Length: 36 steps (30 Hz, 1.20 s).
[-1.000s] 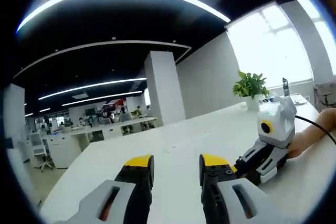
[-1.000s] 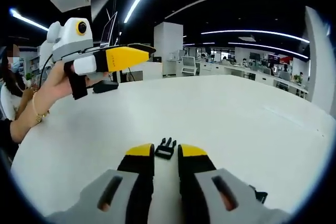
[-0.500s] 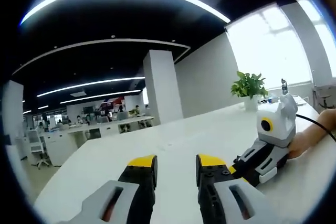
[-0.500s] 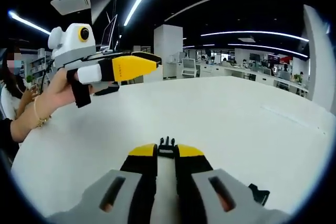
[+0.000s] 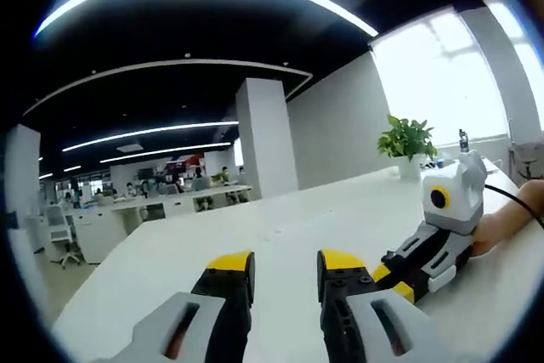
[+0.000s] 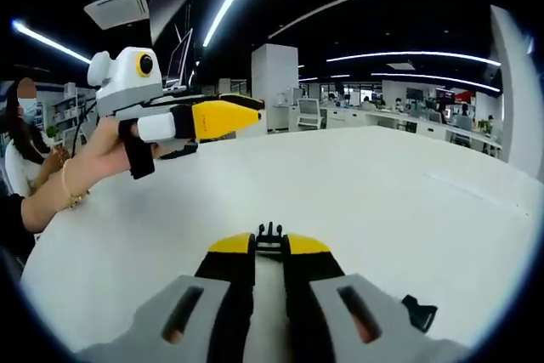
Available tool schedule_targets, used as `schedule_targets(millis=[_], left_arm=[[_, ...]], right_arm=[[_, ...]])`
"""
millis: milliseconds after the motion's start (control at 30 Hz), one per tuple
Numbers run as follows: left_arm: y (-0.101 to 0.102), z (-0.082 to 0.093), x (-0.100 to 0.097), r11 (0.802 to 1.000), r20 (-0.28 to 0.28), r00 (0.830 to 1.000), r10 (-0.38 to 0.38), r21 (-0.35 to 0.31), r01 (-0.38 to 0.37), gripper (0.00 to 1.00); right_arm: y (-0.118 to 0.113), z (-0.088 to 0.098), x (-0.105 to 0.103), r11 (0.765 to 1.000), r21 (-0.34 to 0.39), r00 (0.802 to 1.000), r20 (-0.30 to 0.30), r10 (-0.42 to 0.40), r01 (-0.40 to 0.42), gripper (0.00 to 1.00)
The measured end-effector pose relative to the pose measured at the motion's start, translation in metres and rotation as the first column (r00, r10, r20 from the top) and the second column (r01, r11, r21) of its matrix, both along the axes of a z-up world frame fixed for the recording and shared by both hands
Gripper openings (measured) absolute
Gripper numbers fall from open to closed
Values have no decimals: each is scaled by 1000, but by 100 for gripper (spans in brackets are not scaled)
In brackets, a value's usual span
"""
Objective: Snap the two parts of the plastic buckle together until the buckle closes and remains connected.
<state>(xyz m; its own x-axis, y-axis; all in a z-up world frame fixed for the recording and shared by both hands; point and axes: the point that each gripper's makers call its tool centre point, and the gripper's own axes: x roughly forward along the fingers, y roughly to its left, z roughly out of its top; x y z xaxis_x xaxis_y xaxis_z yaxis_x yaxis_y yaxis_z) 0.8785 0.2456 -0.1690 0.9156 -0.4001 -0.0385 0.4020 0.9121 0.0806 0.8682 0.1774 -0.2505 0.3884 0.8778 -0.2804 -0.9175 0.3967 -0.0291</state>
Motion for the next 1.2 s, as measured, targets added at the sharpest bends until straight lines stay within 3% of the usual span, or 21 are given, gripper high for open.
schedule_targets(millis=[233, 400, 667, 1000, 1200], left_arm=[[1, -4, 1, 1000, -13, 1000, 9, -1, -9, 29], [2, -4, 1, 1000, -14, 1000, 9, -2, -9, 29], [3, -1, -1, 1000, -12, 1000, 10, -18, -11, 29], [0, -6, 0, 1000, -28, 1000, 3, -10, -4, 29], [-5, -7, 1, 1000, -33, 999, -14, 0, 14, 29]], right_arm=[[1, 1, -5, 1000, 8, 1000, 1, 28, -29, 13], [-1, 8, -12, 997, 57, 998, 0, 55, -55, 13], [-9, 10, -17, 993, 106, 995, -81, 64, -55, 13], [-36, 11, -50, 987, 120, 985, -119, 124, -110, 13], [-54, 13, -56, 985, 137, 982, -140, 124, -105, 13]])
